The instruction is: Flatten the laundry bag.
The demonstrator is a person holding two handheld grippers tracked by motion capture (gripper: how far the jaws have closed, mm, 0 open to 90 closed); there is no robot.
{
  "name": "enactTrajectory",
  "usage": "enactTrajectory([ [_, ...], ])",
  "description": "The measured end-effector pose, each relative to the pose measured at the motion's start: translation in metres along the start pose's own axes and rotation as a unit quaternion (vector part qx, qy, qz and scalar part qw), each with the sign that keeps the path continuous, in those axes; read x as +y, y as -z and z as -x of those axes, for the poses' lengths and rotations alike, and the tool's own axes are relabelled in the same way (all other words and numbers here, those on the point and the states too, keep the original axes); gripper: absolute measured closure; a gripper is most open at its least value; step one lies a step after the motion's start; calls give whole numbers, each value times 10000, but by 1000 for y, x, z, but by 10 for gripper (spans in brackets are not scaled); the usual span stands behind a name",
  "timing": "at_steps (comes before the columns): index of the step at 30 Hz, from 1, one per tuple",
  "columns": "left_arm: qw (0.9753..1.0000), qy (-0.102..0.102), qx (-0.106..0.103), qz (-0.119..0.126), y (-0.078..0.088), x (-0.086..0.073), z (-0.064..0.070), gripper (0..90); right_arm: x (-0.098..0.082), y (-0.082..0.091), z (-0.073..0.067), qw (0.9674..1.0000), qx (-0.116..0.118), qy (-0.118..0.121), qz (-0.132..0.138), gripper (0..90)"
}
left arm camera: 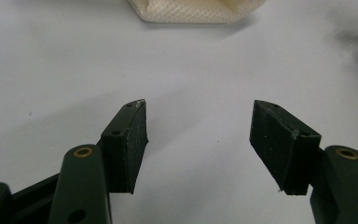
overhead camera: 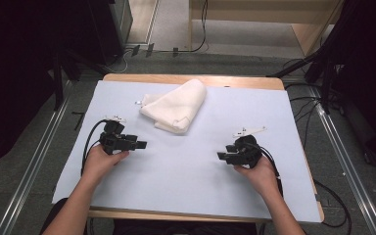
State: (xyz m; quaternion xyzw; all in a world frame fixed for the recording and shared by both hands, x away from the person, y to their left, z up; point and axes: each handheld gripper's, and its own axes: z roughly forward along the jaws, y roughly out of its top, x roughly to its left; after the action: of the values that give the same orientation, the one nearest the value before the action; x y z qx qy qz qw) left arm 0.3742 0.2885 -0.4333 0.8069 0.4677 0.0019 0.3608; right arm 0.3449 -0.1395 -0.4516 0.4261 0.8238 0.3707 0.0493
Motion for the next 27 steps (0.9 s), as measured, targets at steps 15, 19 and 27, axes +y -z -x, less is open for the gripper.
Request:
enactTrajectory([
  [15,9999,117,-25,-35,2,1,-1,401,7,3,-6,10000,71,-34,10,542],
  [19,9999,142,-29,-44,2,2,-1,401,9,2,-8,9999,96,-35,-35,547],
  [27,9998,142,-38,-93,5,2,0,405,17,6,-18,10000,47,40,-70,567],
])
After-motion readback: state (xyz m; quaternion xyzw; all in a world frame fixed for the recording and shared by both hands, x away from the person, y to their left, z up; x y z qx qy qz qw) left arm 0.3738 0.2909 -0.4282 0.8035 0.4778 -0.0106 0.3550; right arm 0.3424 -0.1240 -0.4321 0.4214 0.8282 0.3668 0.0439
